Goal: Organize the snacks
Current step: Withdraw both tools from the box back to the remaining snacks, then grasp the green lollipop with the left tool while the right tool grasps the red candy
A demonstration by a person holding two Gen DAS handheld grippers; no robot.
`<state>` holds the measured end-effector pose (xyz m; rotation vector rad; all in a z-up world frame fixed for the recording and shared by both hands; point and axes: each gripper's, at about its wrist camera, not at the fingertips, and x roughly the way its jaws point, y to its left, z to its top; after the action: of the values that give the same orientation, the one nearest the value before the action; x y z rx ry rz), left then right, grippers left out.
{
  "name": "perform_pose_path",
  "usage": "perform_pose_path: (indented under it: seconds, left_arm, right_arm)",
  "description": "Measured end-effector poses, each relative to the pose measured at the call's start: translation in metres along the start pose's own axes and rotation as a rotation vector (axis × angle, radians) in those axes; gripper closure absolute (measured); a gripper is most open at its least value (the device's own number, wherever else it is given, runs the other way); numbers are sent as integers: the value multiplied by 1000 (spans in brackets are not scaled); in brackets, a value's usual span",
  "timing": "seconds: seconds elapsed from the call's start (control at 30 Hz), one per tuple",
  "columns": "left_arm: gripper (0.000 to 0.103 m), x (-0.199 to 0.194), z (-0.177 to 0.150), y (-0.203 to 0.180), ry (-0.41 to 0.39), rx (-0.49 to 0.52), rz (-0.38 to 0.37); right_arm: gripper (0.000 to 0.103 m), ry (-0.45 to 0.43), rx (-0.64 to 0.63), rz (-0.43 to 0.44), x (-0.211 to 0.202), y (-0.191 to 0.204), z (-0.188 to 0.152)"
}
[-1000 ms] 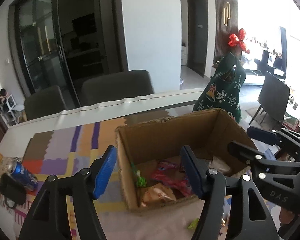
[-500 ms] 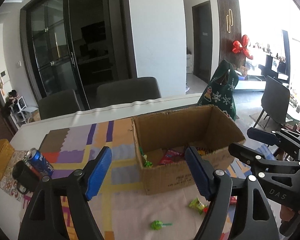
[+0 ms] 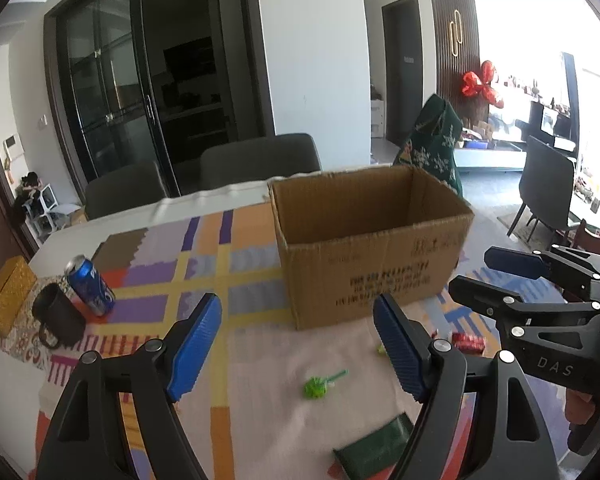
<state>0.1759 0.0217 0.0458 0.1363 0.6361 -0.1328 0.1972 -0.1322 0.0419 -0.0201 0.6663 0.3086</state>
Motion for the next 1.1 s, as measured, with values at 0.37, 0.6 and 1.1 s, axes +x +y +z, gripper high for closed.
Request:
perform_pose_path:
  seconds: [0.37,0.6,1.1]
  left_arm:
    - [25,11,-41,3,77,-26,-20]
    - [25,34,-61,4,154,-29,-39]
    - [29,85,-83,5,245,-35,-83]
  right_arm:
    - [48,114,20,28,15,8,-43]
    - [48,198,46,44,37,8,-63]
    - [55,319,116,47,85,-4,-86]
